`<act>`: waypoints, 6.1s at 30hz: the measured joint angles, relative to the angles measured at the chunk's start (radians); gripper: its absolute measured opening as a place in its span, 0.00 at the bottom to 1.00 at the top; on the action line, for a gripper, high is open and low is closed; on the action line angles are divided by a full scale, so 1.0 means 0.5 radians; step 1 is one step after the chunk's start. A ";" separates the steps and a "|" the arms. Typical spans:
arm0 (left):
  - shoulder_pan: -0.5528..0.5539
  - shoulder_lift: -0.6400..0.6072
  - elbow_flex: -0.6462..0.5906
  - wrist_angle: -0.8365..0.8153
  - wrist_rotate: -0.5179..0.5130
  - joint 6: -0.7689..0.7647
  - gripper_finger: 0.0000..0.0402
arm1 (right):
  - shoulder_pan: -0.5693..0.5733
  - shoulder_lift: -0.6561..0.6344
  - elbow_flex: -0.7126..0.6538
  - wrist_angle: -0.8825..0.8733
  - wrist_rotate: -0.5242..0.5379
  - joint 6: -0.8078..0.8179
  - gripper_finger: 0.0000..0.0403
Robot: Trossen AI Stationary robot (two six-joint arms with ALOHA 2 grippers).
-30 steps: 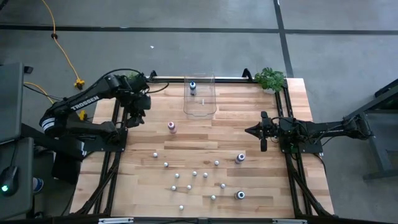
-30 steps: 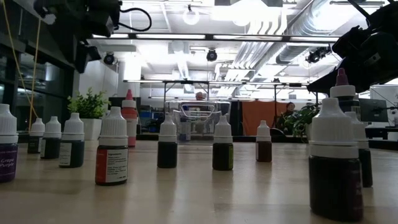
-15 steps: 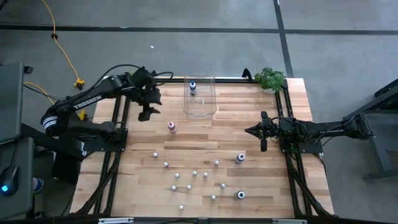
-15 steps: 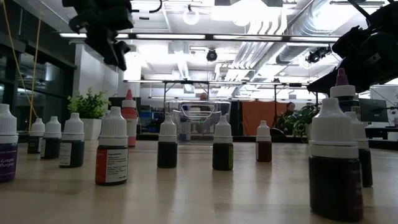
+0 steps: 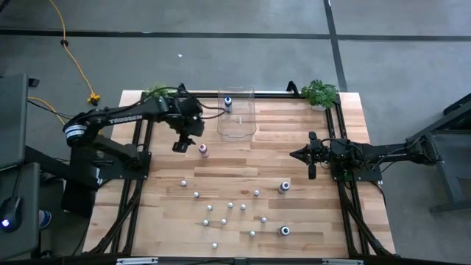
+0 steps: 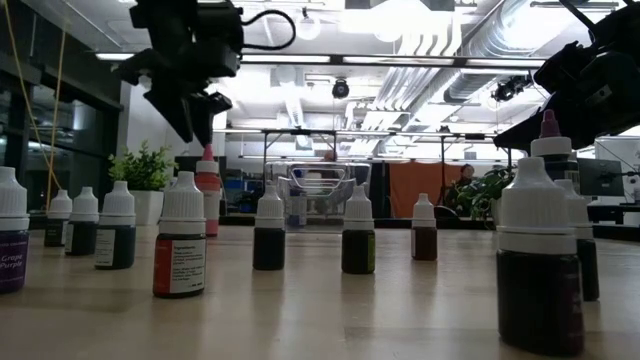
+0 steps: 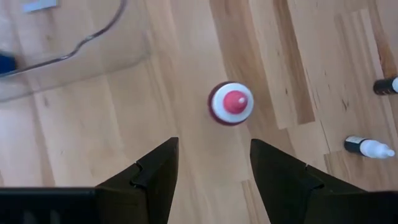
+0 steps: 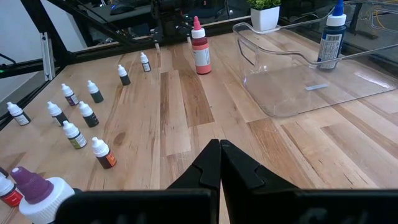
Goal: Pick & Place food coloring
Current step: Put the large red food coloring into the transparent bin
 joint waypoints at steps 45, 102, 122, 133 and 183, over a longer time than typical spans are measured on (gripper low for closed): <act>-0.149 0.269 0.002 0.162 0.058 -0.333 0.67 | 0.000 0.000 0.000 -0.001 -0.001 0.000 0.00; -0.155 0.358 0.099 0.126 -0.047 -0.890 0.25 | 0.000 0.000 0.000 -0.001 0.000 0.000 0.00; -0.155 0.268 0.505 -0.457 0.057 -1.013 0.25 | 0.000 -0.001 0.000 -0.001 0.000 0.000 0.00; -0.155 -0.106 0.534 -0.165 0.068 -1.224 0.24 | 0.000 0.000 0.000 0.000 -0.001 0.000 0.00; 0.481 1.152 2.456 -0.135 0.257 -1.227 0.24 | 0.000 -0.001 0.000 -0.001 0.000 0.000 0.00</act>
